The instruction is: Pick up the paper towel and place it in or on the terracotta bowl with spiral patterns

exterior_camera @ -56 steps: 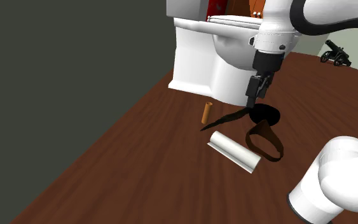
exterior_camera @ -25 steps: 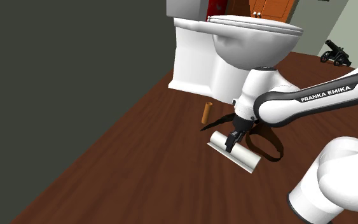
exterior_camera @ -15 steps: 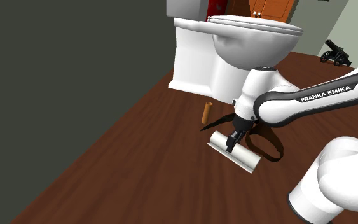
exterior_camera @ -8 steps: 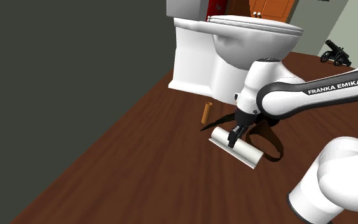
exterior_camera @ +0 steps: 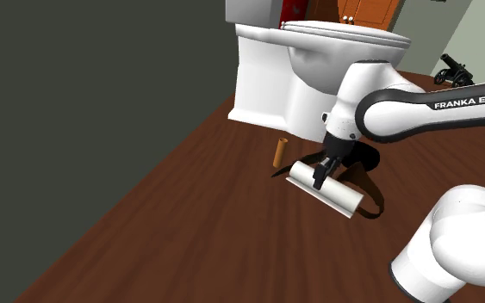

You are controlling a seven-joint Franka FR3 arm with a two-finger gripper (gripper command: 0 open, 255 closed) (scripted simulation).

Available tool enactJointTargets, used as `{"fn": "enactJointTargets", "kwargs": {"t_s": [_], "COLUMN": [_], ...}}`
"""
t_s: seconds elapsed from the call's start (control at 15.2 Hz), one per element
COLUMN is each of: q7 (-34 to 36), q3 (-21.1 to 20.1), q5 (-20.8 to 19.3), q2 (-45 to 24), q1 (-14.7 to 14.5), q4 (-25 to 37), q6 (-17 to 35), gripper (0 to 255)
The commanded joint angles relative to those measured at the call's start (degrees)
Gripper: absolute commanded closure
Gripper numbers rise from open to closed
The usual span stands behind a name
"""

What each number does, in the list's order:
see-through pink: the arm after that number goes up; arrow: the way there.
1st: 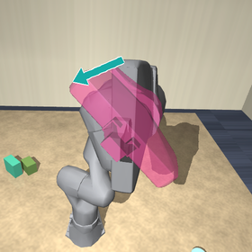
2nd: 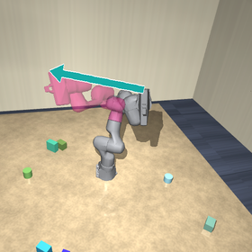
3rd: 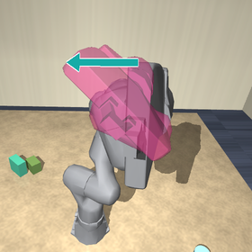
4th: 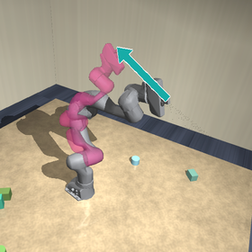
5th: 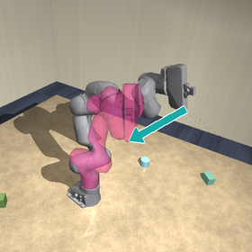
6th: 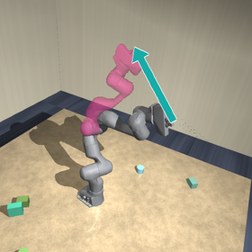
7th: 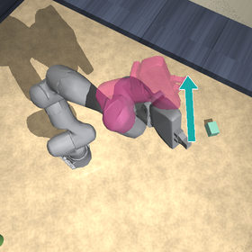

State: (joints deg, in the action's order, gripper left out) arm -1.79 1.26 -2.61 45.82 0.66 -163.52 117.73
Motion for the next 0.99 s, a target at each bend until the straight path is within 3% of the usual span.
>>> {"fn": "enactJointTargets", "kwargs": {"t_s": [0.0,0.92], "q7": [-0.06,-0.34], "q3": [-0.03,-0.23], "q5": [0.05,0.36], "q2": [0.89,3.15], "q1": [-0.02,-0.14], "q4": [1.14,10.82], "q6": [-2.07,-14.00], "gripper": [255,255]}}
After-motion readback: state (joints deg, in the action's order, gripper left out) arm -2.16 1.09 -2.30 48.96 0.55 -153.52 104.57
